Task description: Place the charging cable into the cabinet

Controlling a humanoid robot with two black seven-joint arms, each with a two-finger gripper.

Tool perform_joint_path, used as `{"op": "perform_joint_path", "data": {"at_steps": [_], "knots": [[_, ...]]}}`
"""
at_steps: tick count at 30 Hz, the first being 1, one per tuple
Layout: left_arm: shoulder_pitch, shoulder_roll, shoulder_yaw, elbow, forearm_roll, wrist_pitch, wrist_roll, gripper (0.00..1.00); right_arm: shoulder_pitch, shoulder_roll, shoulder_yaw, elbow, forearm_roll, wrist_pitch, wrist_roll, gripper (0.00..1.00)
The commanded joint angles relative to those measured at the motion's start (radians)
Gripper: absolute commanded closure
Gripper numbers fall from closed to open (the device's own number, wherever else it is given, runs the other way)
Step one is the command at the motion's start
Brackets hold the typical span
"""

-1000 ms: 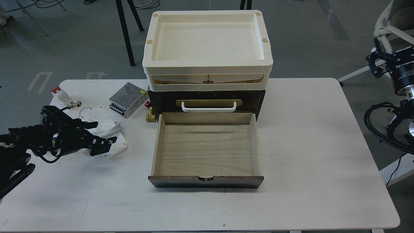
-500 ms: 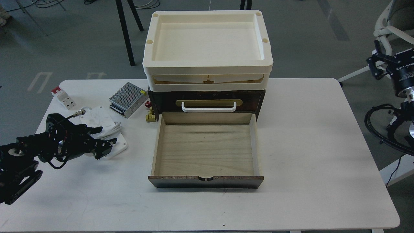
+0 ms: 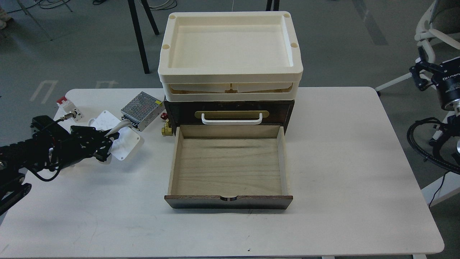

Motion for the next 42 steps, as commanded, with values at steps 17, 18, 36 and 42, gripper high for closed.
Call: {"op": "perform_joint_path", "data": {"at_steps": [17,18,36,42], "knots": [[0.095,0.119,0.006,-0.771,-0.601,-0.153,0.000,1.00,-0.006,0.007,0.006,-0.029,-0.003,0.000,0.000,0.00],[0.092,0.095,0.006,-0.751,-0.616,-0.150,0.000,1.00,-0.006,0.007,0.006,-0.029,-0.003,0.000,0.000,0.00],[0.078,-0.159,0.100,-0.378,-0.566,-0.144,0.000,0.43,-0.017,0.003,0.007,-0.034,-0.002,0.000,0.000,0.00],[0.073,-0.186,0.078,-0.412,-0.587,-0.147,0.000,0.08,-0.018,0.003,0.009,-0.034,-0.002,0.000,0.000,0.00]]}}
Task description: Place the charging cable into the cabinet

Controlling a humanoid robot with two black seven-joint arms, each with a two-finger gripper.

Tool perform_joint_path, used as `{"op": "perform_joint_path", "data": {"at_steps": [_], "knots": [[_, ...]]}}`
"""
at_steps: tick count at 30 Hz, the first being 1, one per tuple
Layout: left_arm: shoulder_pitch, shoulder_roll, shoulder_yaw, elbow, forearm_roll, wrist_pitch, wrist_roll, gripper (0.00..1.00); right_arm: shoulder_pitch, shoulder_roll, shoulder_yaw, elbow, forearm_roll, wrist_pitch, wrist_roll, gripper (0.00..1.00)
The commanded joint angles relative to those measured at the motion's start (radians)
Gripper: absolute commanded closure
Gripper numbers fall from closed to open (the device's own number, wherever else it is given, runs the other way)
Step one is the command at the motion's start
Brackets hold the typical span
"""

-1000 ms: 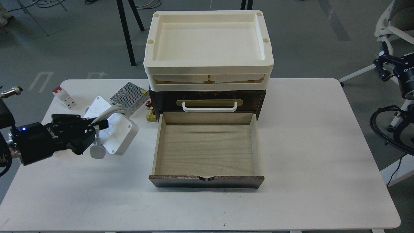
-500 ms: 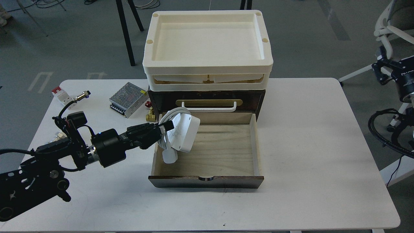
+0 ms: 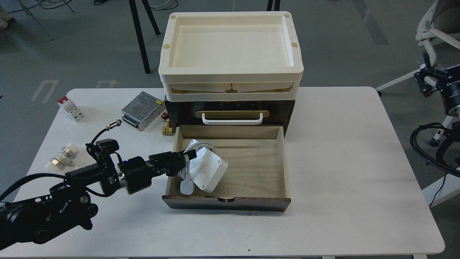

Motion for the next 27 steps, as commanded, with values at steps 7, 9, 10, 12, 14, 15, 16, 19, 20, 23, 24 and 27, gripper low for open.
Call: {"op": "perform_joint_path", "data": {"at_steps": [7,9,10,12,14,15,16,19,20,23,24,27], "knots": [[0.017,0.036,-0.180,-0.138,-0.309,-0.009,0.000,0.06,-0.006,-0.002,0.008,0.001,0.001,0.000,0.000,0.00],[0.025,0.053,-0.253,-0.145,-0.470,-0.044,0.000,0.06,-0.006,-0.002,0.015,0.006,0.001,0.000,0.000,0.00],[0.025,0.064,-0.280,-0.145,-0.540,-0.083,0.000,0.06,-0.004,-0.002,0.023,0.008,0.001,0.000,0.000,0.00],[0.026,0.108,-0.345,-0.132,-0.729,-0.227,0.000,0.05,-0.001,-0.005,0.037,0.015,0.001,0.000,0.000,0.00],[0.025,0.142,-0.404,-0.097,-0.896,-0.384,0.000,0.03,0.006,-0.009,0.034,0.035,0.001,0.000,-0.002,0.00],[0.025,0.150,-0.437,-0.062,-0.989,-0.476,0.000,0.02,0.011,-0.009,0.034,0.055,0.001,0.000,-0.006,0.00],[0.023,0.150,-0.468,-0.024,-1.059,-0.553,0.000,0.01,0.012,-0.009,0.035,0.073,0.001,0.000,-0.009,0.00],[0.018,0.136,-0.563,0.123,-1.206,-0.553,0.000,0.01,0.029,0.006,0.032,0.121,0.000,0.000,-0.009,0.00],[0.015,0.127,-0.579,0.154,-1.229,-0.553,0.000,0.01,0.031,0.014,0.031,0.130,0.000,0.000,-0.009,0.00],[0.011,0.073,-0.599,0.205,-1.256,-0.553,0.000,0.01,0.031,0.054,0.012,0.156,-0.009,0.000,-0.009,0.00],[0.005,0.055,-0.599,0.207,-1.256,-0.553,0.000,0.01,0.031,0.052,0.003,0.167,-0.011,0.000,-0.009,0.00],[0.005,0.045,-0.599,0.207,-1.256,-0.553,0.000,0.01,0.031,0.046,0.009,0.170,-0.009,0.000,-0.006,0.00]]}}
